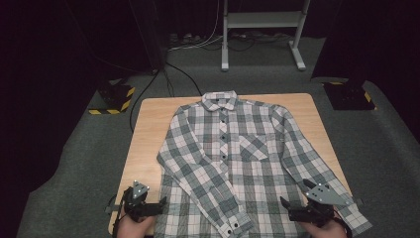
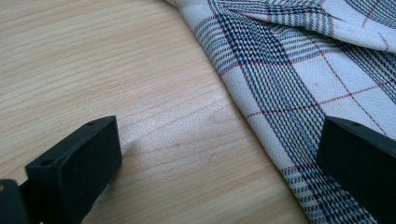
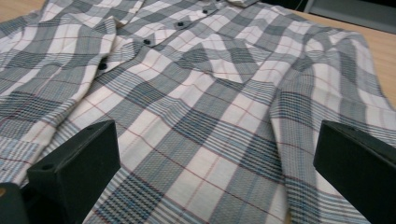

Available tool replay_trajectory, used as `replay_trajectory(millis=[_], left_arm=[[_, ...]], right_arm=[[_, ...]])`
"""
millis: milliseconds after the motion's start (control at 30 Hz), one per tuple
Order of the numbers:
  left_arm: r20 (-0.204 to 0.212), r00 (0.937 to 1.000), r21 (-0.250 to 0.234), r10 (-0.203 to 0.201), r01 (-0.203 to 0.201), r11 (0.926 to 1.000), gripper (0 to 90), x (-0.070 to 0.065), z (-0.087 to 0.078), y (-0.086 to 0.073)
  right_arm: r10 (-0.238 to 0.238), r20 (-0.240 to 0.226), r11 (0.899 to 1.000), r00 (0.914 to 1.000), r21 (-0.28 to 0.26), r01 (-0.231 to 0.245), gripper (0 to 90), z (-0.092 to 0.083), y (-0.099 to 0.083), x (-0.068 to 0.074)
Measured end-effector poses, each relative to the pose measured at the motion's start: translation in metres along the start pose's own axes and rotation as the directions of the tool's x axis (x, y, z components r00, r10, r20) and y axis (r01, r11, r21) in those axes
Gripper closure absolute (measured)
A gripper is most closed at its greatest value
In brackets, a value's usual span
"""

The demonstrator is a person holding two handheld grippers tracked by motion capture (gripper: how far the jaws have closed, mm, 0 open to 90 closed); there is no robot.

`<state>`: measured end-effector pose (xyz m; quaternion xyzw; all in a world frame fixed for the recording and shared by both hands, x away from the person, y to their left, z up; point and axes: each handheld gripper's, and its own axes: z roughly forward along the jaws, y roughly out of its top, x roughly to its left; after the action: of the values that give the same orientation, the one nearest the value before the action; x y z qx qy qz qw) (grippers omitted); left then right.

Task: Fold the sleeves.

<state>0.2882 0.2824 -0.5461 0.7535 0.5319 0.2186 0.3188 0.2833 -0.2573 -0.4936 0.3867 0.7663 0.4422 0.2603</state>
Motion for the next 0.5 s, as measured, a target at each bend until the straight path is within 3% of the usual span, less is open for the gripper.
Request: replay_trajectory(millis=[133, 233, 500], left_arm=[[0.0, 1.0, 0.0, 0.0, 0.0, 1.0, 0.2, 0.0, 0.0, 0.0], [0.0, 1.0, 0.0, 0.0, 0.0, 1.0, 0.2, 0.0, 0.0, 0.0], [0.0, 1.0, 0.0, 0.0, 0.0, 1.0, 0.2, 0.0, 0.0, 0.0]], right_arm=[[-0.004, 0.014, 1.0, 0.9999, 0.0, 0.004, 0.0, -0.003, -0.001, -0.005], [0.019, 0.044, 1.0, 0.9988, 0.008, -0.02, 0.0, -0.004, -0.004, -0.011], [0.038, 0.067, 0.999, 0.997, 0.028, -0.04, 0.0, -0.004, -0.009, -0.02]])
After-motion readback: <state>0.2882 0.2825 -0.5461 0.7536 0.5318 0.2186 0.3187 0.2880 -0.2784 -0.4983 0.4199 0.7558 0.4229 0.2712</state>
